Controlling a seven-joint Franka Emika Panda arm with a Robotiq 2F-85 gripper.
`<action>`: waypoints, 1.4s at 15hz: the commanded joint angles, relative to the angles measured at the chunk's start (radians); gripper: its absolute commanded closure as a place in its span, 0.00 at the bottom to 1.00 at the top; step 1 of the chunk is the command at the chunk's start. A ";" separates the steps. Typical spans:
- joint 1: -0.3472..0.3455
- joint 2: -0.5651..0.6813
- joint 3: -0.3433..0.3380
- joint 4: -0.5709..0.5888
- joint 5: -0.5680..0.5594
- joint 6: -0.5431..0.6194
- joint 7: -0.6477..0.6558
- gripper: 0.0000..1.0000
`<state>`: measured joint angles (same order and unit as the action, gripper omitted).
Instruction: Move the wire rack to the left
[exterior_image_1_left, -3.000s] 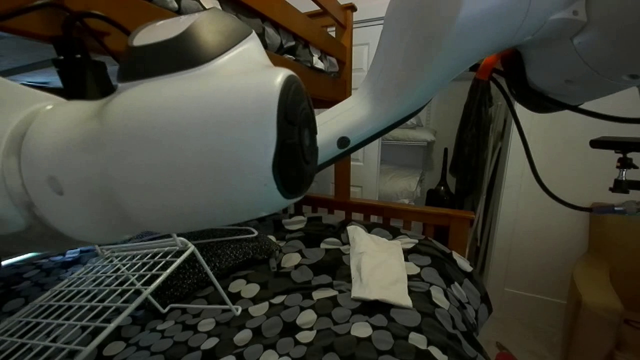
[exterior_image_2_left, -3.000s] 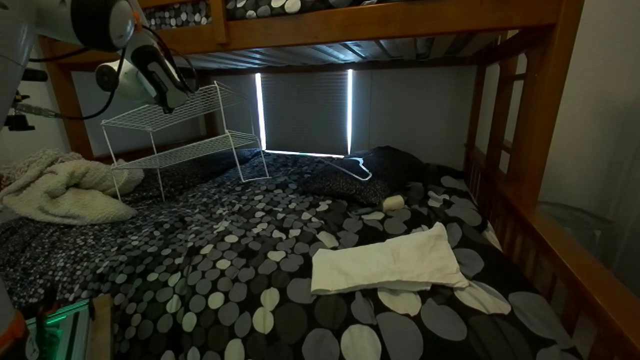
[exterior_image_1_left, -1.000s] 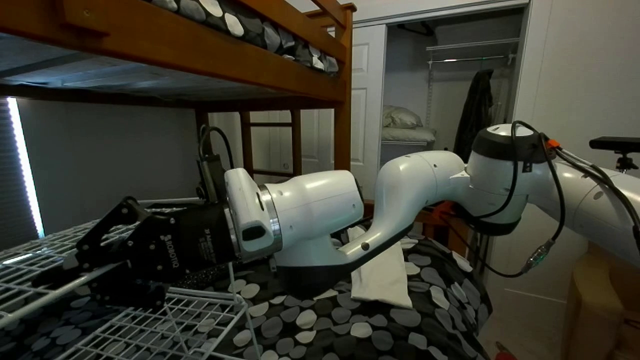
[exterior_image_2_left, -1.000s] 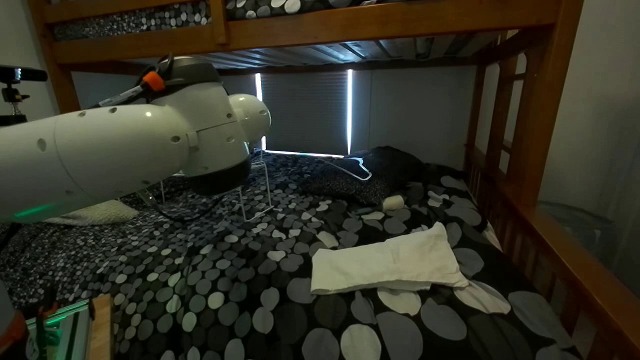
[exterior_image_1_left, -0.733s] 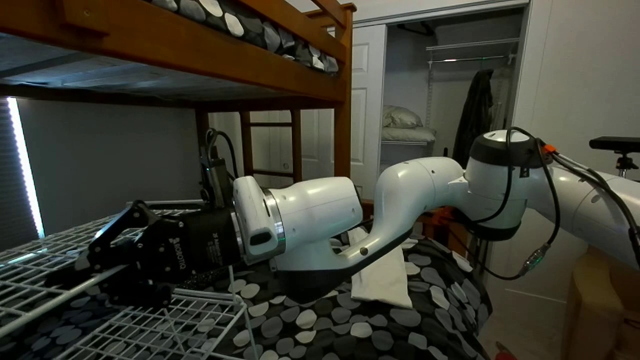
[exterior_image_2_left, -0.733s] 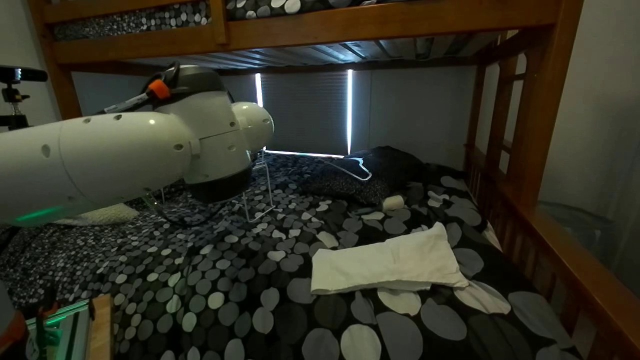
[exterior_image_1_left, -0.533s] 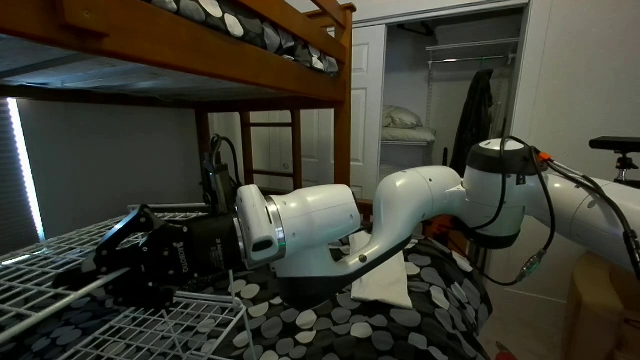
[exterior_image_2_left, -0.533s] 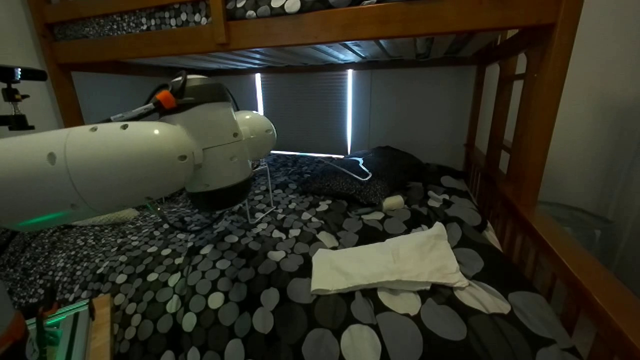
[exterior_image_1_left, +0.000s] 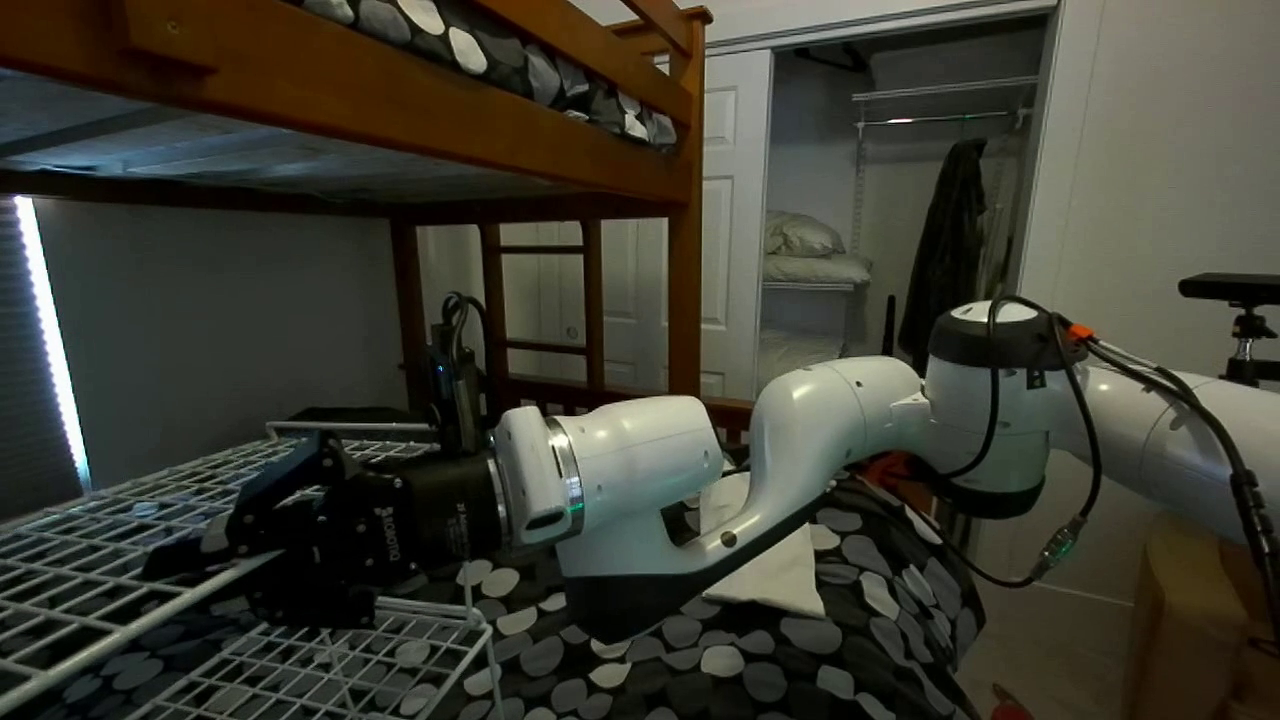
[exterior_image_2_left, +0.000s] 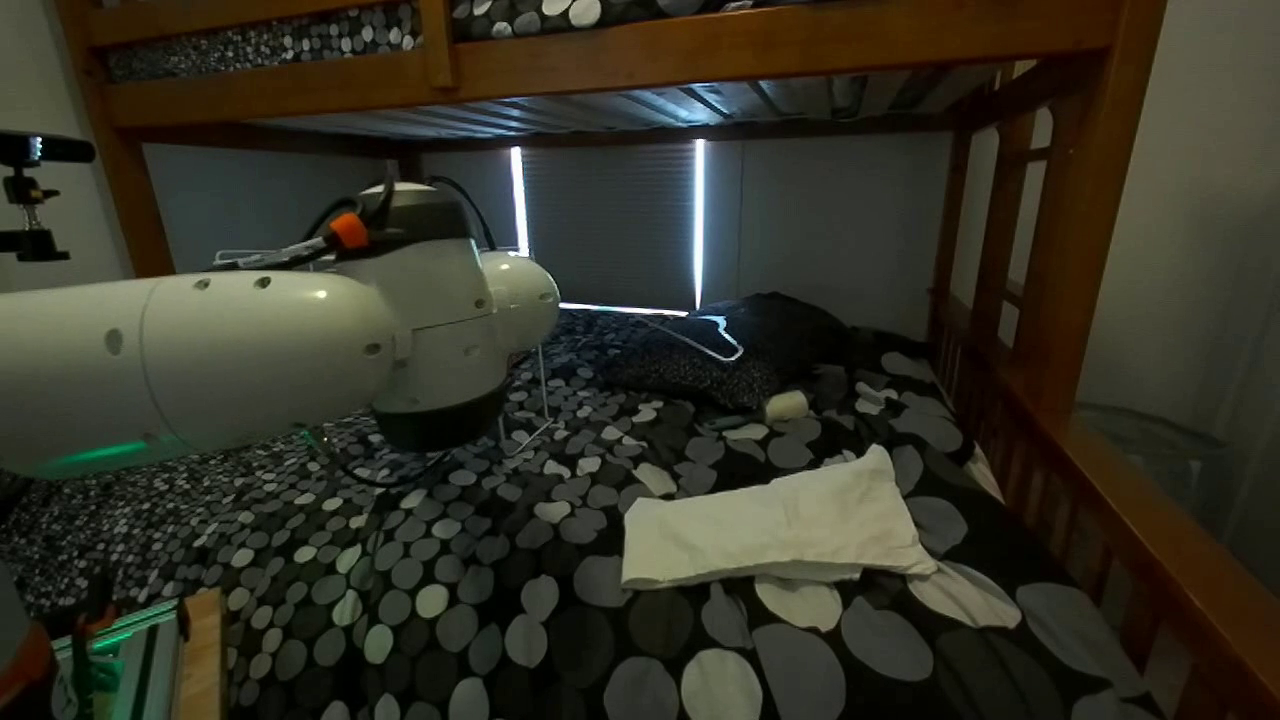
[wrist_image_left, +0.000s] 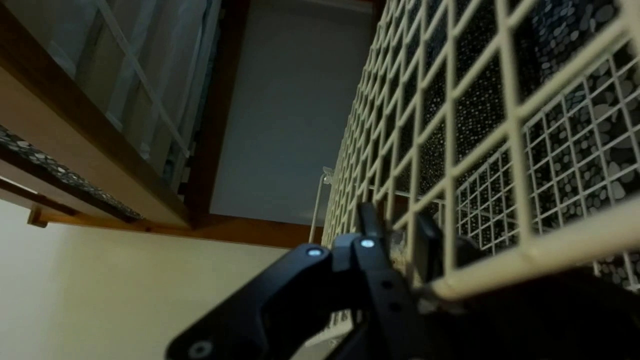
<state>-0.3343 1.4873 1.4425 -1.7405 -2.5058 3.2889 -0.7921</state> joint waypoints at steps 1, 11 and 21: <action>-0.024 0.000 -0.015 -0.085 -0.010 -0.079 -0.015 0.46; -0.067 0.000 0.144 -0.212 -0.011 -0.353 0.384 0.00; -0.205 -0.190 0.236 -0.568 0.218 -0.838 0.880 0.00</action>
<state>-0.4861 1.4070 1.6262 -2.2274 -2.4141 2.5273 -0.0453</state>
